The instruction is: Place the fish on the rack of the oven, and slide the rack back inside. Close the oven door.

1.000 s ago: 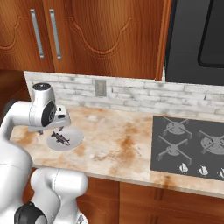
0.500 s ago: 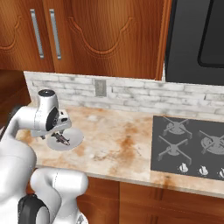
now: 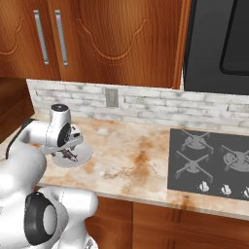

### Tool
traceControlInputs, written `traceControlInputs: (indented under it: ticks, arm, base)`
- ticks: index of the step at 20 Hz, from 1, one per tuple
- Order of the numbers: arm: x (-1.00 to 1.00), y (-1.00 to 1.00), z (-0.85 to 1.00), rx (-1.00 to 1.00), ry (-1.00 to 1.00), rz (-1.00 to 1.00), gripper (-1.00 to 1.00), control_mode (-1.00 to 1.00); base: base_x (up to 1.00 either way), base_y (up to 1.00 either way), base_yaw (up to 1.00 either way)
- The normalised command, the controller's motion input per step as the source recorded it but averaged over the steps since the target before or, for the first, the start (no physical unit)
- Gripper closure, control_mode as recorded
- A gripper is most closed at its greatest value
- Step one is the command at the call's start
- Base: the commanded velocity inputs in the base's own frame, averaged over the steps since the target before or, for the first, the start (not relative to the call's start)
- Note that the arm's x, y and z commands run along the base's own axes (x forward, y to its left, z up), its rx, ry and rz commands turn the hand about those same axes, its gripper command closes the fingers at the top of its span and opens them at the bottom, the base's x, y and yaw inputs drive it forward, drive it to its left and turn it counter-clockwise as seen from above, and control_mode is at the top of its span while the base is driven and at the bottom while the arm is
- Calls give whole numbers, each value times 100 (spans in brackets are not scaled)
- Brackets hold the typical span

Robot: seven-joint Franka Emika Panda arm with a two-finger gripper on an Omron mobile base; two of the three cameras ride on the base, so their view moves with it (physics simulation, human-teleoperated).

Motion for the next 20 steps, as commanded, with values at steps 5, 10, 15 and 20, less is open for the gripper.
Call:
traceControlInputs:
  ticks: [5,10,15,20]
  arm:
    - [29,1,-22,-3,-1,0,-100,-100]
    - [33,1,-32,-3,0,0,-100,-100]
    - [37,0,-31,-2,0,0,-100,-100]
    - [32,7,-32,-2,0,0,-100,-100]
  base:
    - [0,0,0]
    - [0,0,0]
    - [0,0,0]
    - [0,0,0]
